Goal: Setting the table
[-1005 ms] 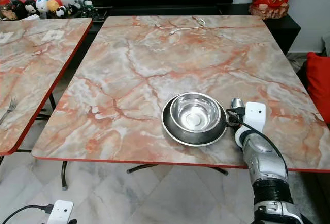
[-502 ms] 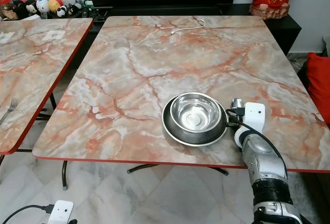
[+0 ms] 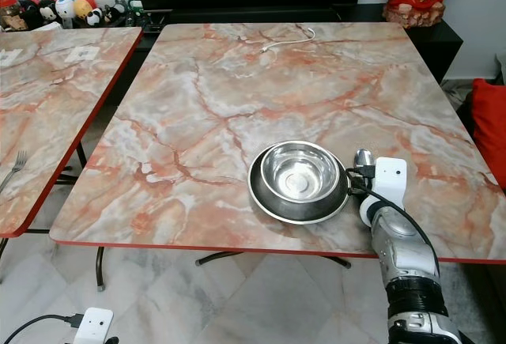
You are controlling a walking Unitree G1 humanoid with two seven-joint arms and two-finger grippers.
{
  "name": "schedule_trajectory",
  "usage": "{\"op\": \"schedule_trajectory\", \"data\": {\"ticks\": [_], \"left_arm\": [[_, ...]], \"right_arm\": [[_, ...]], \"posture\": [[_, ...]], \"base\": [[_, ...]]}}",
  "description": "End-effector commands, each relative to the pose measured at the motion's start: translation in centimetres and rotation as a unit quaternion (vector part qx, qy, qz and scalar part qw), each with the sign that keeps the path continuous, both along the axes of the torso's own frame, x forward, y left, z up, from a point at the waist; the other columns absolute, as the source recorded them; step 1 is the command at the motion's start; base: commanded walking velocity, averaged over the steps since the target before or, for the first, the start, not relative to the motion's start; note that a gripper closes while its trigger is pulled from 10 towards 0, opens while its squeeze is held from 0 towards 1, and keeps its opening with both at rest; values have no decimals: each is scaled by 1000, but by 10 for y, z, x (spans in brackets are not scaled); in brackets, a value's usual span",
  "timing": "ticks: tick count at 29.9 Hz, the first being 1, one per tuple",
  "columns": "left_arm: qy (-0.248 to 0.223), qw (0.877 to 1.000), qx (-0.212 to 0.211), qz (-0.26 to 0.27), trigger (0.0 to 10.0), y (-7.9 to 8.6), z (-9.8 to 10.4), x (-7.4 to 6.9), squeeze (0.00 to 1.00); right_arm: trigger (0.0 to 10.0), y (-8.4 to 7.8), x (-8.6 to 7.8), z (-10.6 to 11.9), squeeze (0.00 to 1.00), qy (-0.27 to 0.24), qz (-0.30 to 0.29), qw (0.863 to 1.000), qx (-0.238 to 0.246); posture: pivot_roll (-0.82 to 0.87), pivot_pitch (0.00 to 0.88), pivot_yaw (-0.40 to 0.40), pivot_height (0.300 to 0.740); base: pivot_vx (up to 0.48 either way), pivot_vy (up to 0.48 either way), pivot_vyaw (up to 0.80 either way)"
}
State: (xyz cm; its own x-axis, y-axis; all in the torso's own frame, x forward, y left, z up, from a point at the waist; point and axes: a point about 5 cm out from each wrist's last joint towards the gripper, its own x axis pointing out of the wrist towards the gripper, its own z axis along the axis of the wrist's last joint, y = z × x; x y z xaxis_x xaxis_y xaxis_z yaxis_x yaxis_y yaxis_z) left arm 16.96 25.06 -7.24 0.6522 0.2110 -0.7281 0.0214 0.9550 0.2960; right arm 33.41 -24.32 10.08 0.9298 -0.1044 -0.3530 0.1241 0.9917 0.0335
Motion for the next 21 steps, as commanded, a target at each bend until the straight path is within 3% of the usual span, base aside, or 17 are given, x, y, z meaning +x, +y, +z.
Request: {"op": "schedule_trajectory", "data": {"ticks": [1,2,11,13,17,21], "left_arm": [[16,1000,0,-3,10000,1,-3,-7,0],[16,1000,0,-3,10000,1,-3,-7,0],[17,1000,-1,-5,10000,-1,-4,-8,0],[17,1000,-2,-5,10000,-2,-4,-8,0],[11,1000,-4,-2,10000,-3,-4,-7,0],[11,1000,-3,-3,10000,-3,-4,-8,0]], "right_arm": [[10000,1,-2,-2,71,1,0,1000,-2],[10000,0,-2,-1,0,-3,-5,1000,-5],[10000,-6,-2,10,0,-52,-31,997,-38],[10000,-6,-1,15,0,-70,-27,995,-67],[10000,-3,-9,43,0,-230,-52,969,-74],[10000,-2,-14,47,0,-259,-75,961,-65]], "posture": [[-79,106,61,740],[-79,107,61,740],[-84,105,59,740],[-86,105,58,740],[-79,105,54,740],[-89,106,57,740]], "base": [[0,0,0],[0,0,0],[0,0,0],[0,0,0],[0,0,0],[0,0,0]]}}
